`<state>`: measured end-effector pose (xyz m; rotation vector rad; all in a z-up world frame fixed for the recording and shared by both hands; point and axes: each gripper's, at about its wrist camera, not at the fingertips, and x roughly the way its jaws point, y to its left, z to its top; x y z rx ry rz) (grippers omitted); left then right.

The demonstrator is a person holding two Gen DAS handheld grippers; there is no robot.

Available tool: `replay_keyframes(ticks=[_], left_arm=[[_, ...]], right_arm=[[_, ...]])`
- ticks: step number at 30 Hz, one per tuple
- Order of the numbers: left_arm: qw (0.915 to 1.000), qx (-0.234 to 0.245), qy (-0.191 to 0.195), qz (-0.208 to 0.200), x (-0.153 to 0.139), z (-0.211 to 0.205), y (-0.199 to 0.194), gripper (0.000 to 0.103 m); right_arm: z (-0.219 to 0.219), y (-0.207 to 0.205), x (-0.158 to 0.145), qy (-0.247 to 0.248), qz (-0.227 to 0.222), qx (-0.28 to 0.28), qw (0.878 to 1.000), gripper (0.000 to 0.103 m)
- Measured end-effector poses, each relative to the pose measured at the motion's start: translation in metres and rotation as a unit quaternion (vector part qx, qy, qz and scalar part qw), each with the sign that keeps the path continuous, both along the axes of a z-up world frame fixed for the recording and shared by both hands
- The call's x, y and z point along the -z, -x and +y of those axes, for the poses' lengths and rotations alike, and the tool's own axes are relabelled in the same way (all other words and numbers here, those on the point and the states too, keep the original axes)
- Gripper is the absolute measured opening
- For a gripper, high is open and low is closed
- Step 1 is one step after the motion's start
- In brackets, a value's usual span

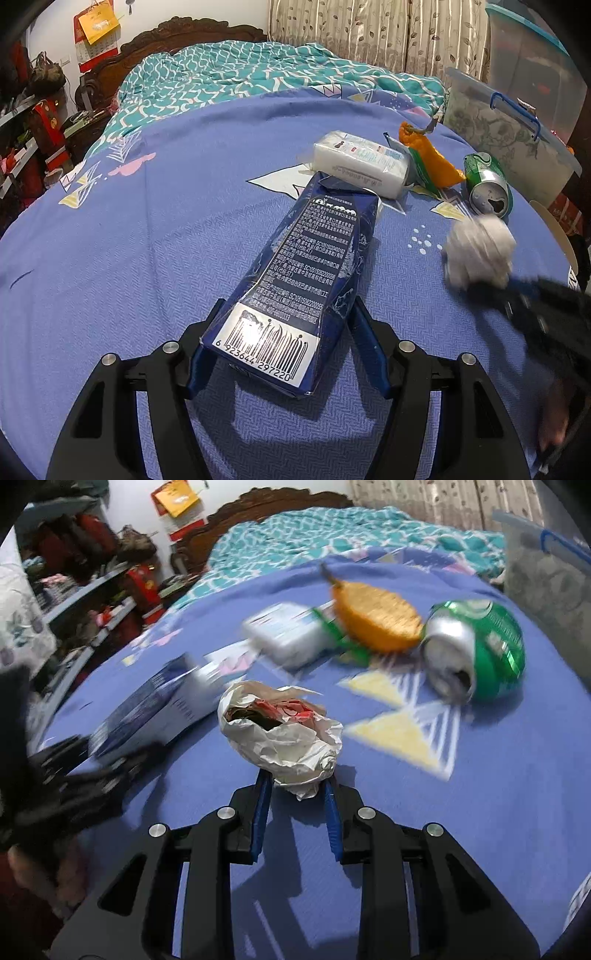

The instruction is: Collect trash

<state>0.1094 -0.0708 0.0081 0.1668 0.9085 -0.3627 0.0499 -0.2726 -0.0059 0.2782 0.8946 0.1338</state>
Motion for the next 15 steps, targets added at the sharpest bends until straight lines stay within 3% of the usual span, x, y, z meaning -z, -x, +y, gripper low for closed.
replay_keyframes(ticks=[4,6,8,15], left_arm=[[1.0000,0.001,0.002,0.007,0.002,0.001,-0.001,0.061],[0.9999,0.001,0.003,0.010,0.003,0.002,-0.002,0.061],[1.0000,0.001,0.002,0.010,0.003,0.002,-0.002,0.061],[0.9999,0.001,0.002,0.011,0.004,0.003,-0.003,0.062]], right_arm=[[0.020,0.027,-0.001,-0.009,0.001,-0.028,1.000,0.035],[0.026,0.038,0.000,-0.007,-0.001,-0.033,0.999,0.046],[0.032,0.046,-0.001,-0.002,-0.009,-0.036,0.999,0.076],[0.033,0.052,-0.001,0.009,-0.013,-0.025,1.000,0.078]])
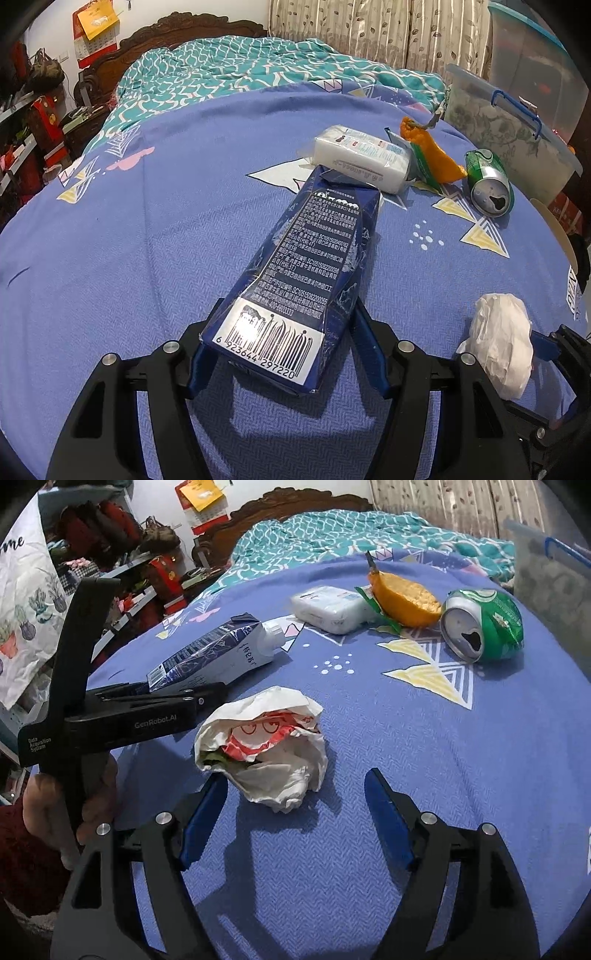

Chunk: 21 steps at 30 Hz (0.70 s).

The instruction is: Collect trash

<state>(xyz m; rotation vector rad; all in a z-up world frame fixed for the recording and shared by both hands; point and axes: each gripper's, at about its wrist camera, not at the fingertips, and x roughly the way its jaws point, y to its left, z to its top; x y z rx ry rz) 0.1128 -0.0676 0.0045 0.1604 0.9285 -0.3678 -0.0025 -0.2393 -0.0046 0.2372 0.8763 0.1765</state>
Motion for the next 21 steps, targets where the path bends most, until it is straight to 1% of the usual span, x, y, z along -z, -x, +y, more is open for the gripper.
replay_keyframes(ticks=[3,5,10,13,21], left_arm=[[1.0000,0.003,0.002,0.002,0.000,0.000,0.000,0.067],[0.9999,0.007,0.009,0.006,0.000,0.001,-0.001,0.074],[0.9992,0.006,0.040,0.001,-0.004,0.010,0.002,0.076],[0.9987,0.007,0.050,0.005,-0.005,0.011,0.001,0.077],[0.9988,0.005,0.047,0.012,-0.004,0.009,-0.001,0.077]], right_arm=[[0.000,0.002,-0.001,-0.001,0.000,-0.001,1.000,0.079],[-0.001,0.003,-0.002,-0.003,-0.003,-0.002,1.000,0.081],[-0.007,0.003,-0.006,-0.022,-0.005,0.002,1.000,0.082],[-0.011,0.002,-0.006,-0.030,-0.003,0.009,1.000,0.082],[-0.012,-0.008,-0.012,-0.039,-0.010,0.005,0.999,0.082]])
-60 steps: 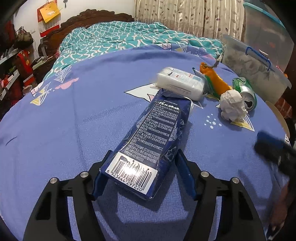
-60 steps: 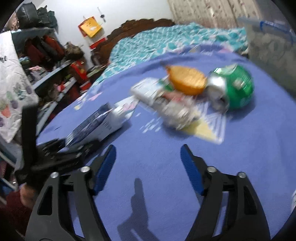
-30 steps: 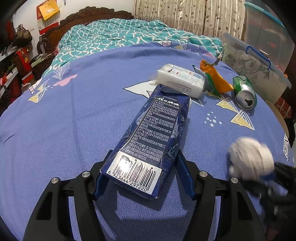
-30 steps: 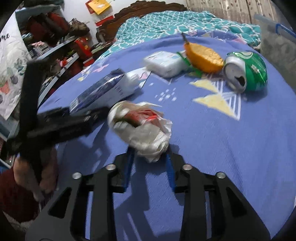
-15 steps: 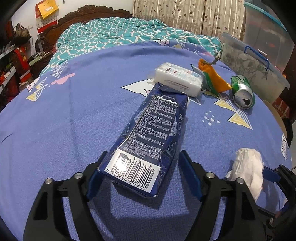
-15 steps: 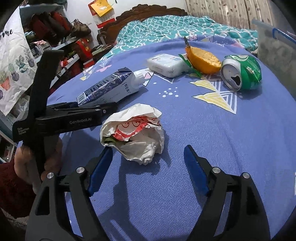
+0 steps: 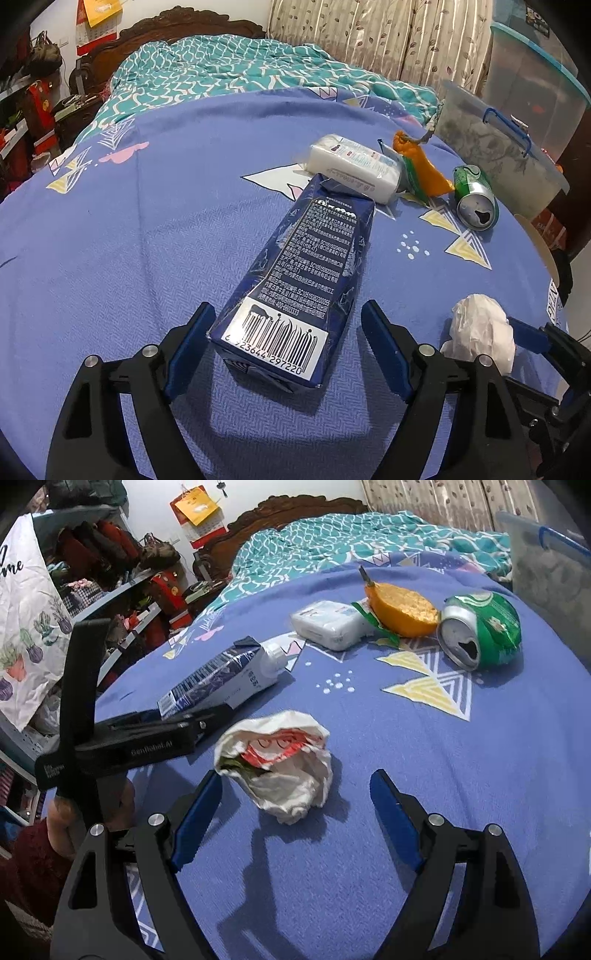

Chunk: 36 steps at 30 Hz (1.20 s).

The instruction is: Collect trash

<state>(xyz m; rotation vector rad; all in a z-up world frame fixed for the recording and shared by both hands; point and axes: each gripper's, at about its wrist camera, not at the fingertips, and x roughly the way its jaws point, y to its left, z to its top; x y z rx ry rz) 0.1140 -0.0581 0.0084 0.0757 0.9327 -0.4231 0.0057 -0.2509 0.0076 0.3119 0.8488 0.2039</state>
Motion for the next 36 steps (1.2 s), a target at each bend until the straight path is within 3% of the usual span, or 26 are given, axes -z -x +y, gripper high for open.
replay_keyframes(ticks=[12,13,14,16,21,24,31,34,36], left_arm=[[0.9994,0.021,0.028,-0.004,-0.005,0.001,0.003,0.077],[0.9994,0.021,0.027,-0.005,-0.005,0.000,0.003,0.075],[0.9995,0.018,0.024,-0.008,-0.005,0.000,0.003,0.064],[0.9996,0.022,0.018,-0.006,-0.004,-0.003,0.004,0.051],[0.9996,0.018,-0.008,-0.023,-0.005,-0.010,0.012,0.050],[0.9998,0.013,0.003,-0.013,-0.005,-0.010,0.020,0.049],[0.9965,0.080,0.021,0.002,-0.004,-0.046,0.068,0.049],[0.9939,0.110,0.009,-0.003,-0.004,-0.067,0.088,0.050],[0.9928,0.120,-0.006,-0.004,-0.003,-0.079,0.095,0.058]], right_arm=[[0.006,-0.009,0.010,-0.035,0.015,-0.022,0.999,0.078],[0.005,-0.008,0.009,-0.040,0.014,-0.022,0.999,0.073],[0.004,-0.008,0.009,-0.043,0.014,-0.022,0.999,0.063],[0.002,-0.006,0.008,-0.047,0.013,-0.023,0.999,0.057],[-0.002,0.007,0.000,-0.024,-0.004,-0.003,1.000,0.054],[-0.010,0.020,-0.004,-0.016,-0.013,0.010,1.000,0.054],[-0.049,0.048,0.001,-0.026,-0.008,0.061,0.998,0.054],[-0.061,0.064,0.000,-0.022,-0.014,0.074,0.997,0.054],[-0.064,0.074,-0.001,-0.009,-0.019,0.079,0.997,0.058]])
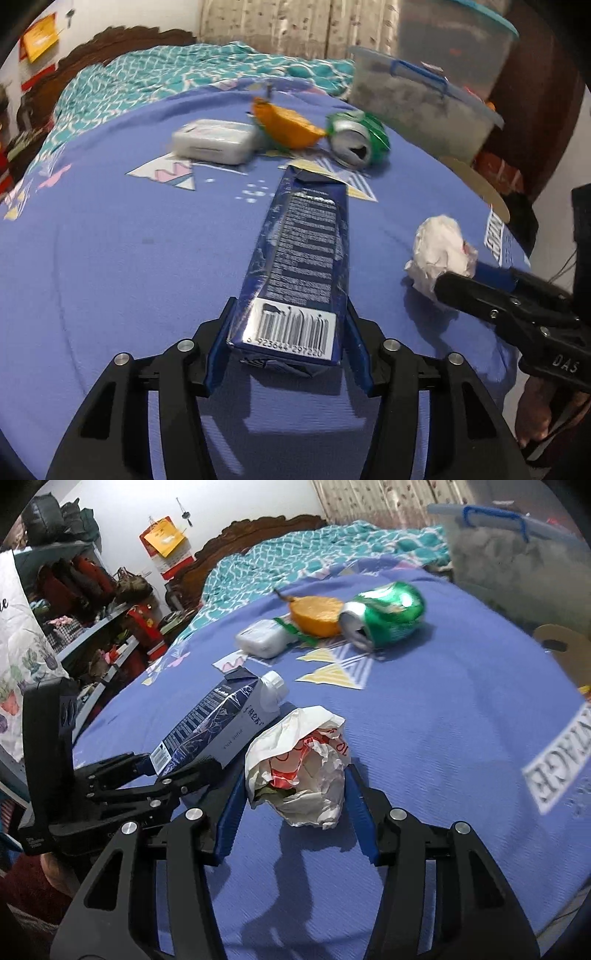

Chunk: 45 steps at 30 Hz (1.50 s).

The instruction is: Collect trash

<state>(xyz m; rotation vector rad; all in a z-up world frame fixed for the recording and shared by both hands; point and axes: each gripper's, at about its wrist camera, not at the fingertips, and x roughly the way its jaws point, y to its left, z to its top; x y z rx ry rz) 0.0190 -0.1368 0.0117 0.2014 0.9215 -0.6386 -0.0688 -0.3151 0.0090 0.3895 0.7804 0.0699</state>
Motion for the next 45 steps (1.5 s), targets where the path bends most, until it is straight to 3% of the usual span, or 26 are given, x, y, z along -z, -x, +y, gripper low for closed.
replay_keyframes(ticks=[2,4,9,12,25,28,30,32,37,45], left_arm=[[1.0000,0.001,-0.005,0.004,0.000,-0.006,0.002,0.070],[1.0000,0.000,-0.009,-0.001,-0.003,-0.010,0.003,0.073],[0.9991,-0.009,-0.036,-0.020,-0.010,-0.023,0.001,0.074],[0.9986,-0.022,-0.044,-0.018,-0.010,-0.022,-0.006,0.074],[0.9953,-0.045,-0.086,-0.004,0.002,-0.024,-0.008,0.054],[0.9945,-0.047,-0.093,-0.008,0.003,-0.027,-0.007,0.053],[0.9940,-0.047,-0.098,-0.012,0.002,-0.029,-0.005,0.053],[0.9937,-0.045,-0.102,-0.016,0.002,-0.031,-0.003,0.051],[0.9936,-0.039,-0.104,-0.024,-0.005,-0.040,0.001,0.048],[0.9941,-0.010,-0.101,-0.039,-0.018,-0.081,-0.001,0.047]], right_arm=[[-0.002,0.008,0.000,0.015,-0.003,0.003,1.000,0.063],[-0.004,0.015,0.002,0.022,-0.005,0.004,1.000,0.067],[-0.005,0.019,0.005,0.020,-0.012,-0.003,1.000,0.083],[-0.005,0.015,0.007,0.021,-0.014,-0.008,1.000,0.083],[-0.003,0.010,0.016,0.007,-0.014,-0.035,0.999,0.083],[-0.004,0.011,0.017,-0.003,-0.015,-0.036,0.999,0.077],[-0.005,0.009,0.019,-0.011,-0.011,-0.041,0.999,0.052],[-0.004,0.008,0.022,-0.017,-0.004,-0.050,0.999,0.041],[-0.012,0.016,0.015,-0.009,-0.025,-0.021,0.999,0.036],[-0.061,0.028,0.019,-0.039,-0.026,0.043,0.998,0.036]])
